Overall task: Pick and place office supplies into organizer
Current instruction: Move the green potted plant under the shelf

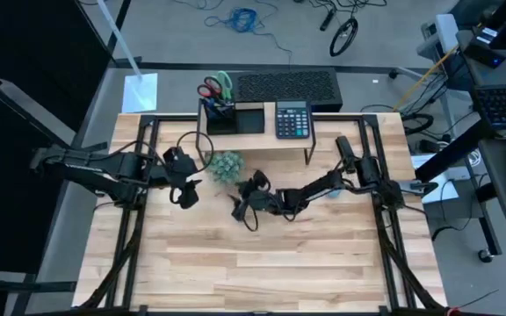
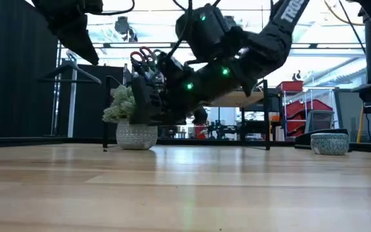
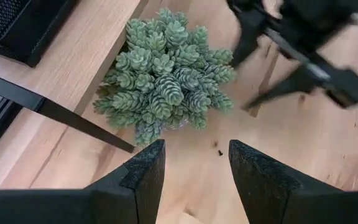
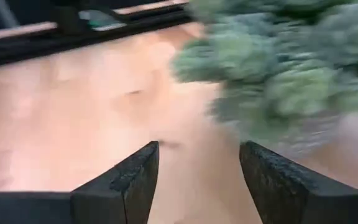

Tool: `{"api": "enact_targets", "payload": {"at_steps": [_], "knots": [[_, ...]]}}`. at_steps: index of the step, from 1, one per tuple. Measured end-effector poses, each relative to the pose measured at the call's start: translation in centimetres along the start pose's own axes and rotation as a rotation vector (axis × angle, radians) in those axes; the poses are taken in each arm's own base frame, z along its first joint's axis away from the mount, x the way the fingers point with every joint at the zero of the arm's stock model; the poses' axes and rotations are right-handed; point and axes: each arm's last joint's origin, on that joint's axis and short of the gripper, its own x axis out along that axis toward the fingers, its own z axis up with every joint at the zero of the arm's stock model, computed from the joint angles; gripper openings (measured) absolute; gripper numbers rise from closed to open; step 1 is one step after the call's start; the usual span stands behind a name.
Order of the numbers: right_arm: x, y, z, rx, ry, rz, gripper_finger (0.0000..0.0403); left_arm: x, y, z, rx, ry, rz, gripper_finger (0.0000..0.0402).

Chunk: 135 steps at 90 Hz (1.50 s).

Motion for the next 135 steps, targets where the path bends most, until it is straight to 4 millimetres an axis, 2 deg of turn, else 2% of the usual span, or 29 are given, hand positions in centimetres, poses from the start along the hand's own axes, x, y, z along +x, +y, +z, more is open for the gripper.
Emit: {"api": "enact_targets", "payload": {"at_steps": [7, 21, 46, 135], "knots": [[0.1, 0.5, -0.8, 0.022, -0.014, 0.023, 0.0208, 0.0, 0.0, 0.0, 0.000, 0.000, 0.000, 0.0167], [1.9, 0.3, -2.1, 0.080, -0.069, 0.021, 0.0208, 0.0, 0.0, 0.0, -0.001, -0.002, -0.001, 0.0167], [4.7, 0.2, -0.6, 0.011, -0.122, -0.001, 0.0208, 0.0, 0.0, 0.0, -0.001, -0.002, -0.001, 0.0167], [6.8, -4.3, 0.0, -0.019, -0.076, -0.111, 0.0208, 0.0, 0.0, 0.0, -0.002, -0.002, -0.001, 0.0167]]}}
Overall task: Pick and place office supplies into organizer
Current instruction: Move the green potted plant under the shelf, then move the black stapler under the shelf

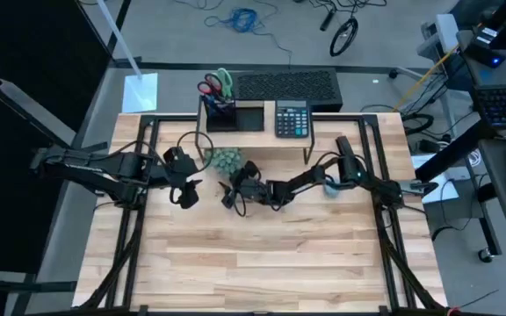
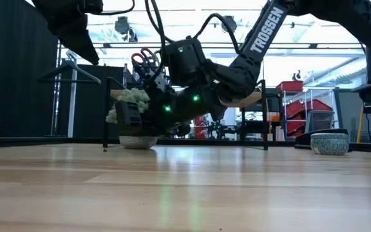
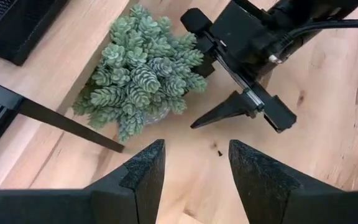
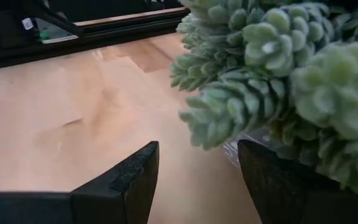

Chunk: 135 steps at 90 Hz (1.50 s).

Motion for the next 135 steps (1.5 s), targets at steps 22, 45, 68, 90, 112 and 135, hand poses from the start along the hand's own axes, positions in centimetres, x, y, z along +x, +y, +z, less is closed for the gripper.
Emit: {"api": "enact_targets", "payload": {"at_steps": [22, 45, 68, 90, 112, 135], "knots": [[-0.2, 0.2, -0.2, -0.012, 0.018, -0.003, 0.0208, 0.0, 0.0, 0.0, 0.000, 0.000, 0.000, 0.0167], [-1.2, 1.9, -0.8, -0.038, 0.046, 0.034, 0.0208, 0.0, 0.0, 0.0, 0.000, 0.001, 0.000, 0.0167], [-4.9, 4.3, 0.4, -0.180, 0.226, 0.072, 0.0208, 0.0, 0.0, 0.0, 0.002, 0.003, 0.001, 0.0167], [-11.9, 3.6, 6.0, -0.291, 0.414, 0.042, 0.0208, 0.0, -0.1, 0.2, -0.006, -0.016, -0.007, 0.0167], [-20.0, -1.1, 9.4, -0.171, 0.408, -0.060, 0.0208, 0.0, -0.3, 0.7, -0.019, -0.069, -0.026, 0.0167], [-26.7, -6.1, 9.1, 0.051, 0.397, -0.064, 0.0214, 0.0, -0.3, 0.8, -0.008, -0.078, -0.029, 0.0167]]}}
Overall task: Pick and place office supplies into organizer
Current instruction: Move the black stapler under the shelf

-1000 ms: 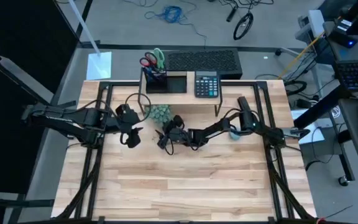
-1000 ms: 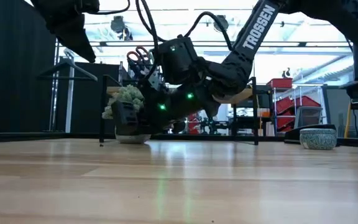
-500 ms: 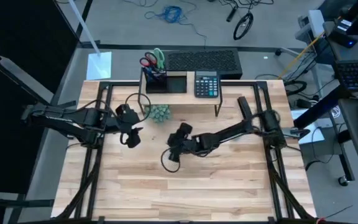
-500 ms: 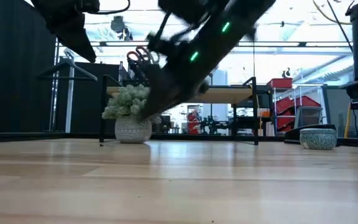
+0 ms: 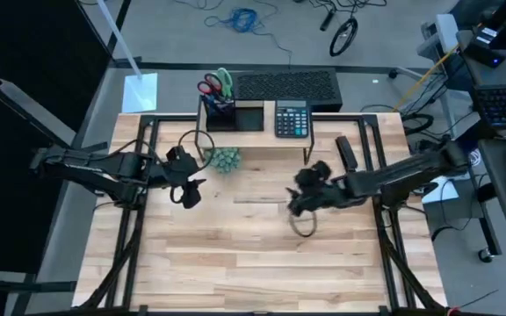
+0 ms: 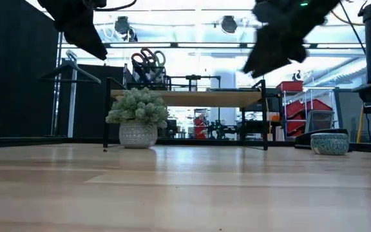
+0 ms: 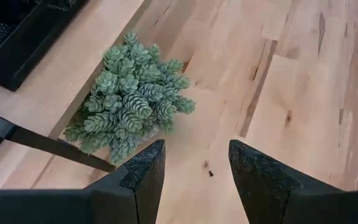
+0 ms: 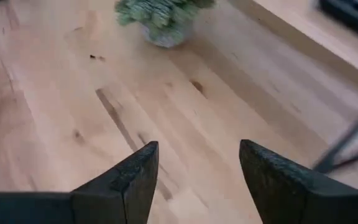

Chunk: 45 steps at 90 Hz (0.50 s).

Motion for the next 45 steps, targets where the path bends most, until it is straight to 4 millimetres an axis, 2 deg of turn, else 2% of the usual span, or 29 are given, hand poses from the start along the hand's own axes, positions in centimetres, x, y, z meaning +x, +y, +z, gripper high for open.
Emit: {"api": "enact_targets", "payload": {"at_steps": [18, 31, 45], "knots": [[-2.4, -3.5, -0.2, 0.099, 0.064, -0.037, 0.0263, 0.1, -0.1, 0.1, -0.003, -0.007, -0.002, 0.0167], [-2.2, -5.5, -0.3, 0.115, 0.190, -0.087, 0.0301, 0.3, -0.1, 0.1, -0.002, -0.001, 0.001, 0.0167], [-1.8, -7.3, -0.5, 0.109, 0.319, -0.152, 0.0315, 0.3, -0.1, 0.1, -0.002, 0.000, 0.001, 0.0167]]}}
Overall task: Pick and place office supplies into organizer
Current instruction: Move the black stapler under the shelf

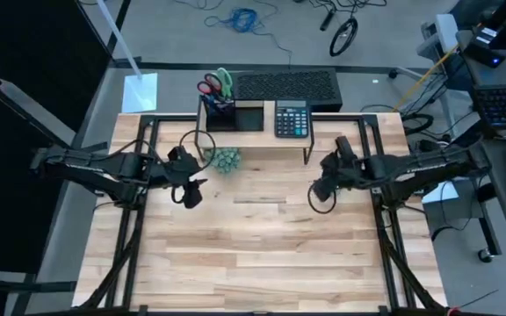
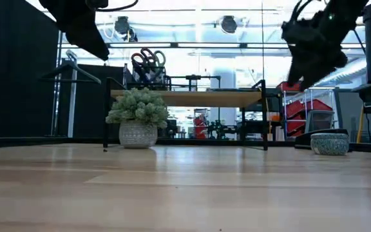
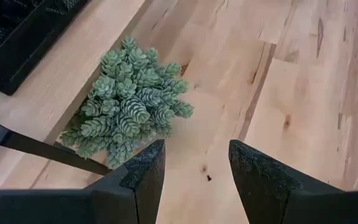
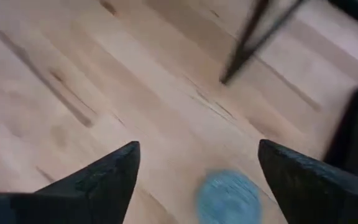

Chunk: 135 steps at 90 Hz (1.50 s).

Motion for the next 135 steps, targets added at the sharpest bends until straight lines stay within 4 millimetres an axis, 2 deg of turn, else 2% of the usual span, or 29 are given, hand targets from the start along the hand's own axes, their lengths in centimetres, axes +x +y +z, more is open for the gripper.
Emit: {"api": "enact_targets", "payload": {"at_steps": [22, 58, 75, 115, 125, 135], "knots": [[0.7, -1.0, 0.0, 0.034, 0.061, -0.040, 0.0310, 0.0, 0.0, 0.0, 0.002, 0.002, 0.001, 0.0167], [4.0, -2.3, -3.6, 0.158, 0.204, -0.104, 0.0309, 0.0, 0.0, 0.0, 0.028, 0.002, 0.001, 0.0167], [4.1, -2.0, -3.4, 0.166, 0.194, -0.060, 0.0309, 0.0, 0.0, 0.0, 0.031, 0.002, 0.001, 0.0167], [5.7, -1.3, -3.4, 0.133, 0.203, -0.121, 0.0309, 0.0, 0.0, 0.0, 0.033, 0.002, 0.001, 0.0167], [5.6, -1.8, -2.9, 0.170, 0.176, -0.136, 0.0309, 0.0, 0.0, 0.0, 0.033, 0.002, 0.001, 0.0167], [5.0, -2.4, -1.6, 0.209, 0.144, -0.136, 0.0309, 0.0, 0.0, 0.0, 0.035, 0.002, 0.001, 0.0167]]}}
